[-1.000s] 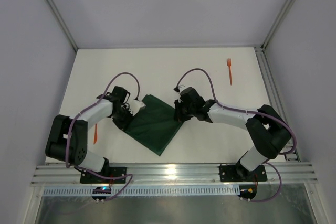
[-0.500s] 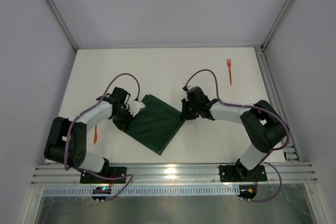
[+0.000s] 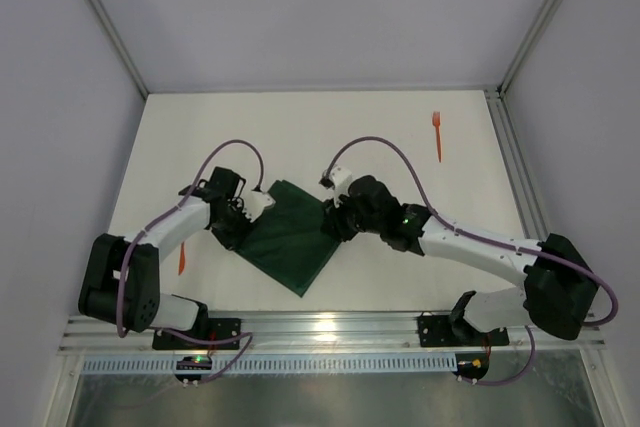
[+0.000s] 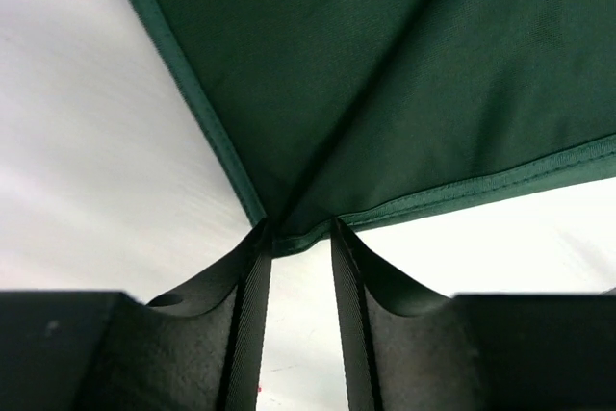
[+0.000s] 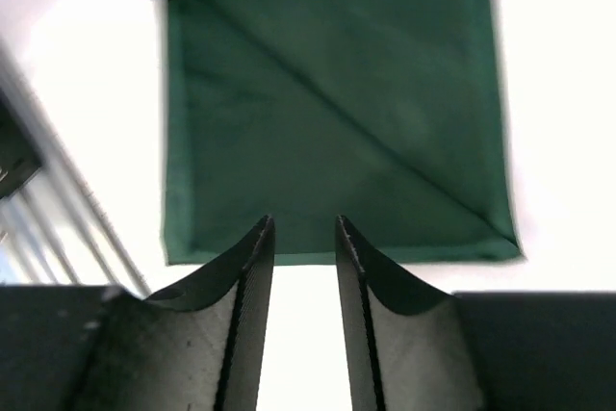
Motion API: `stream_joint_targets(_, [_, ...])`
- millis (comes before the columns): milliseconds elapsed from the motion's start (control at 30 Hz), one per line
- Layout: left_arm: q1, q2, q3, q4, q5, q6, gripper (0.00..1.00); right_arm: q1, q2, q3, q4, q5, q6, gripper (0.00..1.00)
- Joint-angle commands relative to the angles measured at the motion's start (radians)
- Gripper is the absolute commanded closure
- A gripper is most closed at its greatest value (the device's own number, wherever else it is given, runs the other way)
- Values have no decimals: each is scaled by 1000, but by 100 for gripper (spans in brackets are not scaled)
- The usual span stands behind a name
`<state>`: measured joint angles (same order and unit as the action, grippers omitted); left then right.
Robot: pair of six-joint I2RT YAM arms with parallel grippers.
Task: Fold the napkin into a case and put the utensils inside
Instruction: Smooth out the upper triangle-folded napkin at the center of the board.
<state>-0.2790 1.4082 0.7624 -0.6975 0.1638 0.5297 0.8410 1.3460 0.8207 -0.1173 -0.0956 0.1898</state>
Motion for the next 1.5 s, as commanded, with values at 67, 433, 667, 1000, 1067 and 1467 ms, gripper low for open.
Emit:
stream_joint_targets(67, [4, -87, 29, -30, -17, -23, 63, 188, -59, -46, 59, -38, -251, 59])
stream_joint_targets(433, [90, -179, 26, -68, -37, -37, 55, 409, 248, 207, -143, -47, -305, 56])
stream_joint_targets(667, [158, -183, 11, -74, 6, -30, 55, 418, 351, 278, -225, 19, -262, 62])
stream_joint_targets(1000, [159, -180, 12, -77, 22, -30, 55, 417, 418, 304, -308, 16, -237, 63])
stream_joint_targets(1067, [159, -175, 12, -74, 28, -31, 55, 418, 433, 307, -295, 11, -231, 63])
stream_joint_targets(1467, [158, -157, 17, -85, 43, -20, 55, 418, 443, 330, -303, 27, -230, 88])
